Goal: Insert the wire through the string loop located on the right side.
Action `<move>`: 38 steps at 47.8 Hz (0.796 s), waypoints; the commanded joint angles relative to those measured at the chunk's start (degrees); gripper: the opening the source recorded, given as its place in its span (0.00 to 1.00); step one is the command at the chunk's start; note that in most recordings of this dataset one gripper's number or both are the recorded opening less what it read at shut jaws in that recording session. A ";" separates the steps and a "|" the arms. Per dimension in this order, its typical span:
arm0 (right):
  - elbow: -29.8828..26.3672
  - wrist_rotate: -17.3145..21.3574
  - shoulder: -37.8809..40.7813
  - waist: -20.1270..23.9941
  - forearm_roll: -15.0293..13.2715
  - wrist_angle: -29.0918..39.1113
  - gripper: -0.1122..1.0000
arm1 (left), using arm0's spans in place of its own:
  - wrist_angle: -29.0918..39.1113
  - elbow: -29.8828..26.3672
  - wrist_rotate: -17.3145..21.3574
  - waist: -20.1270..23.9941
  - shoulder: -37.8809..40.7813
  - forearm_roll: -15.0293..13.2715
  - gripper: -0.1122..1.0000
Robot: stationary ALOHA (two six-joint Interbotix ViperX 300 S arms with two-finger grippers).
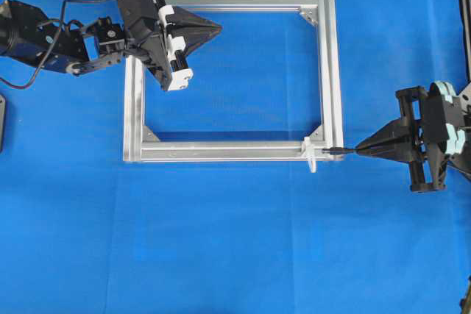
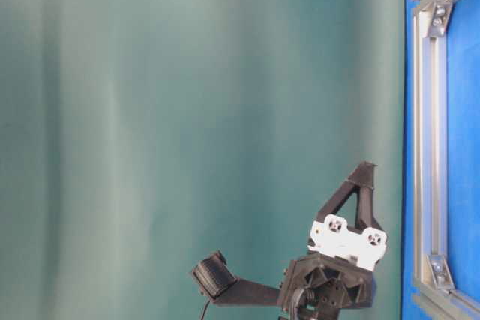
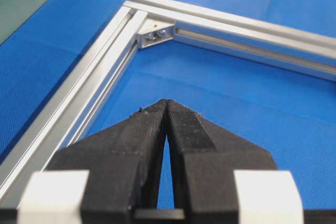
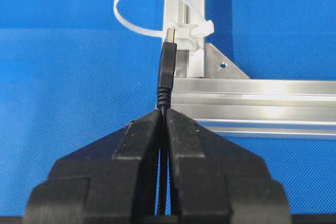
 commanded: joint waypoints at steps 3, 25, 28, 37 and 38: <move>-0.79 -0.09 -0.09 -0.18 0.09 -0.62 0.07 | -0.35 -0.53 0.09 0.09 -1.85 0.18 0.10; -0.88 -0.09 -0.18 -0.09 0.09 -0.79 0.07 | -0.35 -0.62 0.09 0.00 -1.85 0.18 0.10; -0.97 -0.09 -0.09 -0.18 0.09 -0.88 0.07 | -0.35 -0.62 0.09 0.09 -1.85 0.18 0.10; -1.85 -0.09 1.49 -0.09 0.09 -1.93 0.07 | -0.35 -0.79 0.09 0.09 -1.76 0.18 0.10; -2.02 -0.09 1.93 -0.18 0.09 -2.02 0.07 | -0.35 -0.79 0.18 0.09 -1.85 0.18 0.10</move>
